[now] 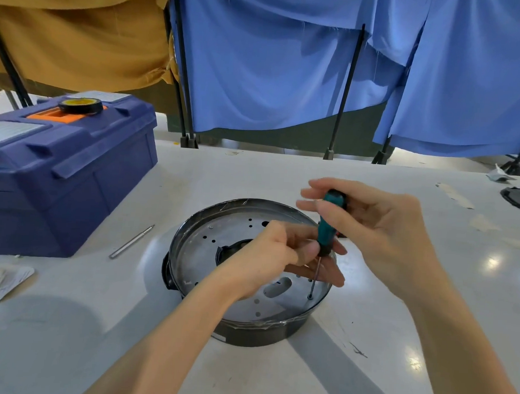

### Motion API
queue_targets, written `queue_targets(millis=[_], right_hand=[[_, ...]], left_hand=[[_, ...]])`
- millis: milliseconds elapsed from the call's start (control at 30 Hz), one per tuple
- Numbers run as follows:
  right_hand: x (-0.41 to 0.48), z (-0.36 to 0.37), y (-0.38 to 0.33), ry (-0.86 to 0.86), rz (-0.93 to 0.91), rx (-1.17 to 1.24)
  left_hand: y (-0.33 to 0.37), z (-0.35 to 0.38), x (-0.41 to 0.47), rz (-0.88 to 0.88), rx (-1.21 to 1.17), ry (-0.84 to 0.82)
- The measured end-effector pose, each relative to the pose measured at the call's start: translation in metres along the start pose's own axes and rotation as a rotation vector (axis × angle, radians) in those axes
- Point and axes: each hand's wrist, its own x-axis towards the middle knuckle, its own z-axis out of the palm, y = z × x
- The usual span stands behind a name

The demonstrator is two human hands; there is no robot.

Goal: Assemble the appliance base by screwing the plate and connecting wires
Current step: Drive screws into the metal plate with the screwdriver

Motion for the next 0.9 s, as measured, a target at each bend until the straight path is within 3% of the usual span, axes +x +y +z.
queue_targets(millis=[133,233,300,400,467,567,767,833,900], right_hand=[[0.0,0.02,0.01,0.41,-0.077,-0.305],[0.005,0.039,0.01,0.707,-0.146,-0.671],[0.007,0.036,0.006,0.643,-0.134,-0.699],[0.01,0.013,-0.007,0.178,0.039,-0.202],[0.006,0.007,-0.01,-0.023,0.028,-0.047],[0.002,0.01,-0.005,0.094,-0.048,-0.152],[0.003,0.039,0.006,0.69,-0.133,-0.67],[0.004,0.037,0.002,0.648,-0.122,-0.69],[0.009,0.018,-0.005,0.367,-0.024,-0.413]], left_hand=[[0.001,0.005,0.001,0.03,-0.044,0.034],[0.002,0.011,0.006,0.028,0.005,0.051],[0.003,0.008,0.006,0.016,0.009,0.035],[0.002,0.002,0.001,0.02,-0.011,-0.003],[0.002,0.0,-0.002,0.013,-0.039,-0.018],[0.002,0.0,-0.003,0.015,-0.069,-0.01],[0.002,0.01,0.004,0.006,-0.007,0.047],[0.002,0.008,0.004,-0.012,-0.029,0.035],[0.001,0.003,0.002,-0.019,-0.048,0.015]])
